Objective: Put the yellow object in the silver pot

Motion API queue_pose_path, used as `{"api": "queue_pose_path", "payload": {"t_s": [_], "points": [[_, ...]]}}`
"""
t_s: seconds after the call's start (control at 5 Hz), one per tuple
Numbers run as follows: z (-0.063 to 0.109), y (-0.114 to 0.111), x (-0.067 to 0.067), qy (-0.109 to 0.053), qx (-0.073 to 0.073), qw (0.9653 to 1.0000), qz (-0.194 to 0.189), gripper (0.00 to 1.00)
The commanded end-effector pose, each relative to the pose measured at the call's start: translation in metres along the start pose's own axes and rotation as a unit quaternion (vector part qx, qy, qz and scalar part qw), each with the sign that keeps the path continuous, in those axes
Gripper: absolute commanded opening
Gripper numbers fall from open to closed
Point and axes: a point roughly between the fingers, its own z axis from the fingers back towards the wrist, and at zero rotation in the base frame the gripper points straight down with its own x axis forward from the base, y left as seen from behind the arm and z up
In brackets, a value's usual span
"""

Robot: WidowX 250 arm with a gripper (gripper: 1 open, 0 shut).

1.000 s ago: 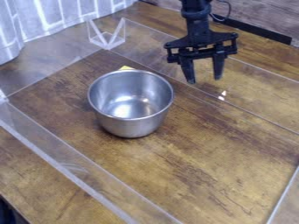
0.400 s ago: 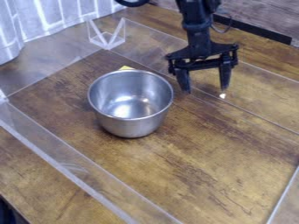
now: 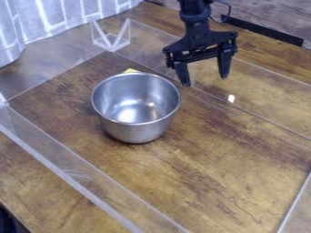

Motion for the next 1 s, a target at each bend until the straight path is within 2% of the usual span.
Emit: {"api": "queue_pose_path", "payload": {"t_s": [0.0, 0.6, 0.8], "points": [[0.035, -0.008, 0.014, -0.041, -0.027, 0.9984, 0.028, 1.0], [0.017, -0.026, -0.01, -0.022, -0.039, 0.9982, 0.04, 1.0], [0.011, -0.032, -0.017, -0.03, -0.04, 0.9959, 0.075, 1.0]]}}
